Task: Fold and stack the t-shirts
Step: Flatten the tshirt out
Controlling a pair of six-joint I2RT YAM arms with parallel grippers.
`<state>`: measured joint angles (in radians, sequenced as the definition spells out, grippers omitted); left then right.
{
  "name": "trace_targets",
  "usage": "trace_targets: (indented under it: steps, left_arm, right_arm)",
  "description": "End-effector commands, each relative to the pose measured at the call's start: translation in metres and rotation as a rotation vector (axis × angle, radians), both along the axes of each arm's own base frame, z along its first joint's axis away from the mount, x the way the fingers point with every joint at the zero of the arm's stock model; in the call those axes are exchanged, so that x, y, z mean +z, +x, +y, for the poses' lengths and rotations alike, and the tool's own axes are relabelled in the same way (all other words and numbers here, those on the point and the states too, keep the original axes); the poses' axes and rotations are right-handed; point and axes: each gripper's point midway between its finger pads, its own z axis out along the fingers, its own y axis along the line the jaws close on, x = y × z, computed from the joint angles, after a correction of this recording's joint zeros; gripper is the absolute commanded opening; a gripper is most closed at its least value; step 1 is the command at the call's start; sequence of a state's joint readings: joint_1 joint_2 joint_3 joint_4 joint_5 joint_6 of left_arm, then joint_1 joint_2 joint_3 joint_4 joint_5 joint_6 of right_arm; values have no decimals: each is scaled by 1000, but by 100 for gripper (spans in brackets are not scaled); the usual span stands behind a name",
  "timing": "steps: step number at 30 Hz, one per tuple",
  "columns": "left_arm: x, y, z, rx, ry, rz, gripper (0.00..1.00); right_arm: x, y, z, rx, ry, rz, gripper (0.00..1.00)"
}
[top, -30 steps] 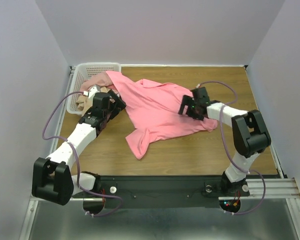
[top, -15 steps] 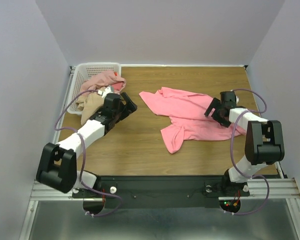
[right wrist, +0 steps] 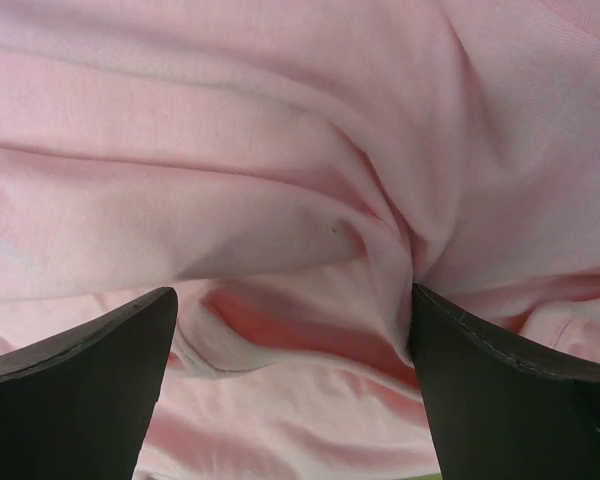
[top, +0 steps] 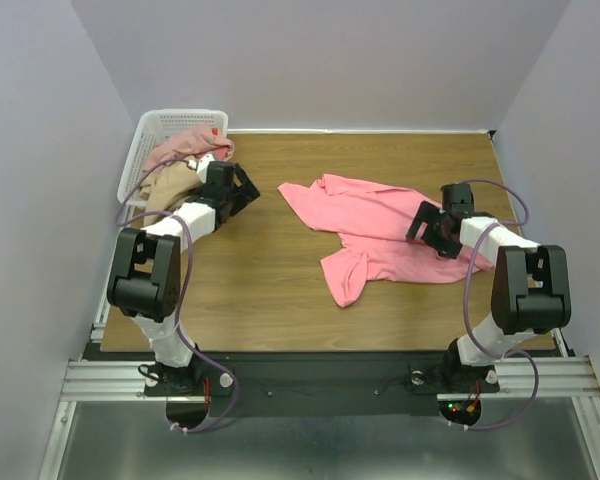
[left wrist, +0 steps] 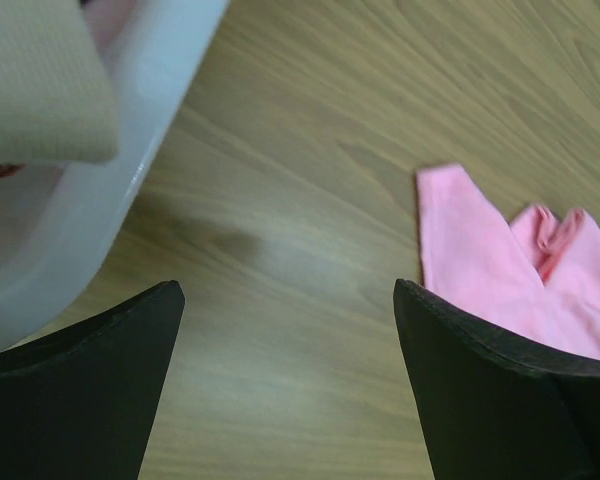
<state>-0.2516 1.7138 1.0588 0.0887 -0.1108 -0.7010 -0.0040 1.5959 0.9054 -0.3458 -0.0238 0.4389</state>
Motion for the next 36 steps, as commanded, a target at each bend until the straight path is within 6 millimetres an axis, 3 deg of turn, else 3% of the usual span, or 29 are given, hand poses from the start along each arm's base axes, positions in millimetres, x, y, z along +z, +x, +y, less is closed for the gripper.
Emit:
trace_targets:
  steps: [1,2,4,5,6,9,11,16,23,26,30,36]
  left_arm:
    - [5,29,52,114,106,-12,99]
    - [14,40,64,136,106,-31,98]
    - [11,51,76,148,121,-22,99]
    - [26,65,75,149,118,-54,99]
    - [19,68,76,145,130,-32,98]
    - [37,88,66,126,108,-75,98]
    - [33,88,54,83,89,-56,98]
    - [43,77,-14,-99,134,-95,99]
    - [17,91,-49,-202,89,-55,98]
    - [-1,91,-65,-252,84,-26,98]
    - [-15,87,-84,-318,94,6,98]
    - [-35,84,-96,-379,86,41,86]
  right_arm:
    - [2,1,6,47,7,0,100]
    - [0,2,7,52,7,5,100]
    - [0,7,5,58,-3,5,100]
    - [0,9,4,59,-9,2,100]
    - [1,12,3,59,-17,1,100]
    - [3,21,-1,56,-41,-8,100]
    - [4,24,-2,59,-47,-11,100]
    - [6,37,-3,72,-59,-21,100]
    - [1,58,-24,30,-169,-13,100]
    - [-5,68,-29,25,-197,-2,100]
    - [4,89,-30,34,-204,-30,100]
    - [14,104,-30,49,-214,-60,100]
